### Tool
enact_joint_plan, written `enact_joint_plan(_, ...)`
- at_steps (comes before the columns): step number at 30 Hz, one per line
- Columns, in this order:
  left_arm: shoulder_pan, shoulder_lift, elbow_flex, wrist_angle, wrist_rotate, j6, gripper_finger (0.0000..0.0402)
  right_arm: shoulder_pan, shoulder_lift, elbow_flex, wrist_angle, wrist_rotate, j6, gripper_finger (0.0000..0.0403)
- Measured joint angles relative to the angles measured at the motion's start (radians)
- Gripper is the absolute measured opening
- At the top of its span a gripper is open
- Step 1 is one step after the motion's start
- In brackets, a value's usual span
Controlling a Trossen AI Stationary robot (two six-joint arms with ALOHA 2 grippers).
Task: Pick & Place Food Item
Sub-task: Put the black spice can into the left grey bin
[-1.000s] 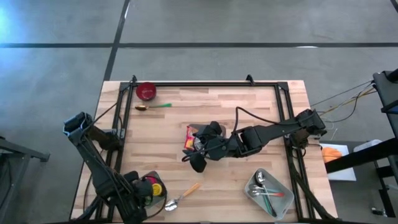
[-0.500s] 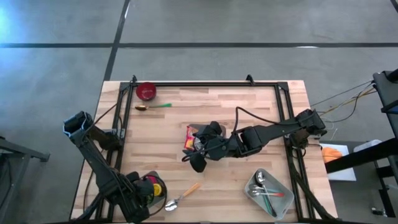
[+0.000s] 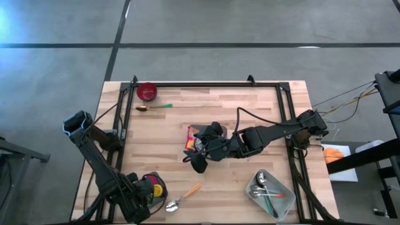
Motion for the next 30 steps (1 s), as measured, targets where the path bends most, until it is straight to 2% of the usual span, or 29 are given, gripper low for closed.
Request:
enact_joint_plan(12, 0.002, -0.051, 0.000, -0.006, 0.007, -0.046, 0.0120, 0.000, 0.000, 0.000, 0.000, 0.000, 0.000, 0.0380)
enact_joint_plan(17, 0.002, -0.055, -0.002, 0.008, -0.020, -0.052, 0.0120, 0.000, 0.000, 0.000, 0.000, 0.000, 0.000, 0.0380)
enact_joint_plan(21, 0.009, -0.055, -0.025, 0.068, -0.029, -0.051, 0.0120, 0.000, 0.000, 0.000, 0.000, 0.000, 0.000, 0.0380)
enact_joint_plan(30, 0.019, -0.055, -0.095, 0.083, -0.022, -0.052, 0.0120, 0.000, 0.000, 0.000, 0.000, 0.000, 0.000, 0.0380)
